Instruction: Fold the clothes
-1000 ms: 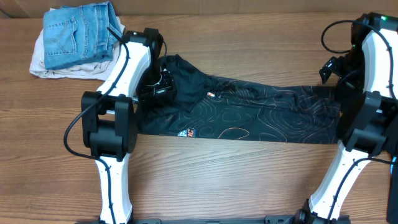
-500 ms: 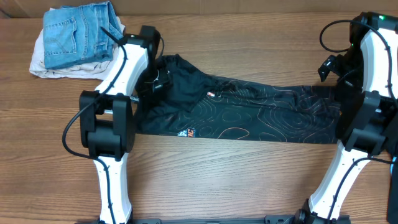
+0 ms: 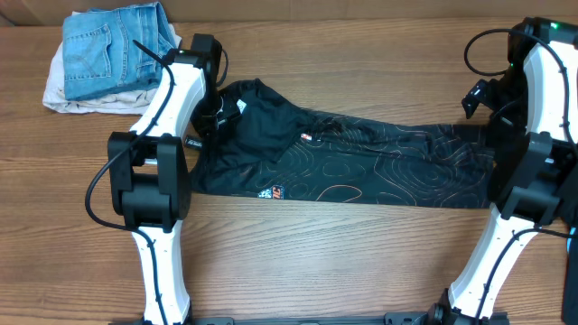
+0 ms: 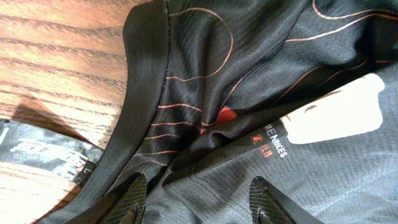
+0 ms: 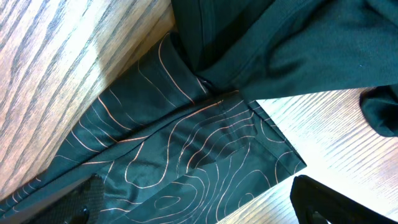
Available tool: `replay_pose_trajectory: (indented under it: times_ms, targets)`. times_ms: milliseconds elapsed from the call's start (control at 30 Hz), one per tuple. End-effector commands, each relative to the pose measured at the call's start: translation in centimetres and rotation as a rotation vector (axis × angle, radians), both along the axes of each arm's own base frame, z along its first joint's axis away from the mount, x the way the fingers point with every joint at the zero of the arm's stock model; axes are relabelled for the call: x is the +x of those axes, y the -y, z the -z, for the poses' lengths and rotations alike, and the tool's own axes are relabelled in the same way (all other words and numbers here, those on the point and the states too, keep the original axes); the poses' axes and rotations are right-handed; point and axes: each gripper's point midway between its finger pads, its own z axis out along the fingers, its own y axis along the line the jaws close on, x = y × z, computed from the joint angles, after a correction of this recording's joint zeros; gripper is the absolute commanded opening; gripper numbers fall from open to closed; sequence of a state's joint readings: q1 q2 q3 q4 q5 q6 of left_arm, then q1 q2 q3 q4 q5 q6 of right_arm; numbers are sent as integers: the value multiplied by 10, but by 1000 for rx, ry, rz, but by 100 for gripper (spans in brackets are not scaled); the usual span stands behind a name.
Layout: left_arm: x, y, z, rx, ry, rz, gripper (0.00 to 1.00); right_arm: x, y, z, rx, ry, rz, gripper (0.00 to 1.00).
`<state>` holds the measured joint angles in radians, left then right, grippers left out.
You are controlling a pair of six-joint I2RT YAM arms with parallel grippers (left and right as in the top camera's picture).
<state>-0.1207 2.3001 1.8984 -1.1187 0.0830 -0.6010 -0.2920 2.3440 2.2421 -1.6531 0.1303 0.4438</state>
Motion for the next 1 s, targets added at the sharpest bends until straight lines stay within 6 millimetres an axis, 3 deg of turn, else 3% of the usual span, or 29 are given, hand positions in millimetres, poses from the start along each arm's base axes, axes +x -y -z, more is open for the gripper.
replay_pose_trajectory:
  times_ms: [0, 200, 300, 500, 567, 633, 700, 800, 967]
  targets:
    - [-1, 3, 7, -14, -12, -6, 57, 2, -1, -15, -8, 40, -6, 100]
    - [1, 4, 14, -17, -14, -1, 56, 2, -1, -15, -9, 40, -6, 100]
    - [0, 4, 14, -17, -16, -2, 46, 2, -1, -15, -9, 40, -6, 100]
    - [0, 4, 14, -16, -18, 6, 44, 2, -1, -15, -8, 40, -6, 100]
    - [-1, 4, 14, -16, -19, 6, 39, 2, -1, -15, -8, 40, -6, 100]
    - [-2, 4, 14, -15, -22, 13, 20, 2, -1, -15, -8, 40, -6, 100]
    - [-3, 3, 15, -14, -30, 13, 7, 2, -1, -15, -8, 40, -6, 100]
    - [-5, -1, 14, 11, -38, 12, 4, 3, -1, -15, -9, 44, -5, 100]
    - [-3, -3, -20, 23, -35, 49, 4, 3, -1, -31, -15, 66, -5, 100]
